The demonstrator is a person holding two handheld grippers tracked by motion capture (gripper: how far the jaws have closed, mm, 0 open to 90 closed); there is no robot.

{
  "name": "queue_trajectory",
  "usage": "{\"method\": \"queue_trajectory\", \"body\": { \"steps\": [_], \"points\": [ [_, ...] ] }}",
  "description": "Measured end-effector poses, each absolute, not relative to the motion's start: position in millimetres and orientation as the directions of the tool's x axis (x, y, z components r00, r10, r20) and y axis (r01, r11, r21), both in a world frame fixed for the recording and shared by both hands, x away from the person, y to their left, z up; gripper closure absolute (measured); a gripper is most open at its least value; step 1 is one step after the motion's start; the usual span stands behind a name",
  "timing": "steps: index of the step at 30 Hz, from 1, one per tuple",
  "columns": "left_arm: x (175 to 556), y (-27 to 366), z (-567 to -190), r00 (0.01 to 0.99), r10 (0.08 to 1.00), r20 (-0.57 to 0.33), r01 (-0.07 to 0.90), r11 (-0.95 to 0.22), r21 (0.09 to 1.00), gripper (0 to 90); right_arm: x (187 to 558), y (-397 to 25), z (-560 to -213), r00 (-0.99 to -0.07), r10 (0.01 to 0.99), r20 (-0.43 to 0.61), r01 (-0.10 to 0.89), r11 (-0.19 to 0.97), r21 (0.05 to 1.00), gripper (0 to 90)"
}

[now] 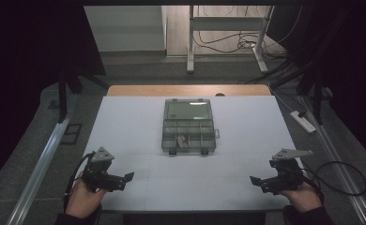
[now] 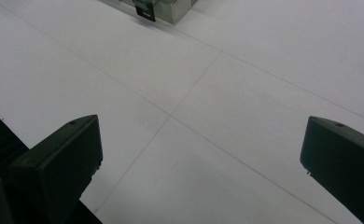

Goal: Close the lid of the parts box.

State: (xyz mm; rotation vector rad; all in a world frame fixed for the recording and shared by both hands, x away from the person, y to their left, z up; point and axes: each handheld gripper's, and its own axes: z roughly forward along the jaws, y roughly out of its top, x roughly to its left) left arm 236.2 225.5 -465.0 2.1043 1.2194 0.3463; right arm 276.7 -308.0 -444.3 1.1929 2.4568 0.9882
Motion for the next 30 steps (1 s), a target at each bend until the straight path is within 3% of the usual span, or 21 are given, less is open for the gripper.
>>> {"method": "queue_trajectory", "body": {
  "steps": [30],
  "points": [
    [269.5,218.3,-468.6,0.552,0.821,-0.142,0.67,-0.336,0.662,0.0,307.1,-281.7,-440.8,-0.71,0.693,0.126,0.572,0.464,0.676,0.0]
  ]
}}
